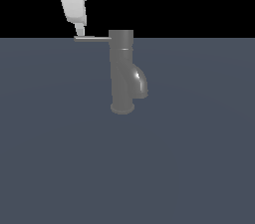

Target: Turn on the faucet by rotating a designated handle.

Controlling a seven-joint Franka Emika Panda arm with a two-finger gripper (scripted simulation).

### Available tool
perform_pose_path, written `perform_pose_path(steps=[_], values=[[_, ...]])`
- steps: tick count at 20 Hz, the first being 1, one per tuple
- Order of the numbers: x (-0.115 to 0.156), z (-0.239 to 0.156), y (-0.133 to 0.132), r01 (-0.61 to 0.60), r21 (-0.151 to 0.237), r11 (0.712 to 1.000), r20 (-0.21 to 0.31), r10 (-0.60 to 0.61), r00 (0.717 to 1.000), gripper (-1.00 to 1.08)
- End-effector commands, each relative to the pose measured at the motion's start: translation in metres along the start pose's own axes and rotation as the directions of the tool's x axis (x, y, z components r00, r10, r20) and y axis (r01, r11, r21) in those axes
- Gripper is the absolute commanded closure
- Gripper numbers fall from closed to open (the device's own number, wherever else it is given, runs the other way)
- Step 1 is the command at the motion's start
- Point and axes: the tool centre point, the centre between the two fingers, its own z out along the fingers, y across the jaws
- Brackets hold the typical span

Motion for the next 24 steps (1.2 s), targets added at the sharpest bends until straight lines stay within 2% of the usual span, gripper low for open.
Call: perform_pose_path(steps=[1,11,13,24], values=[[0.001,0.000,0.009,0.000,-0.005,1.000,0.000,0.000,1.000,1.08],[0.003,0.000,0.037,-0.001,-0.004,1.000,0.000,0.001,1.000,1.08],[0.001,0.000,0.033,0.001,-0.001,1.000,-0.002,-0.001,1.000,1.08],[0.036,0.000,0.065,0.000,-0.003,1.000,-0.001,0.000,1.000,1.08]])
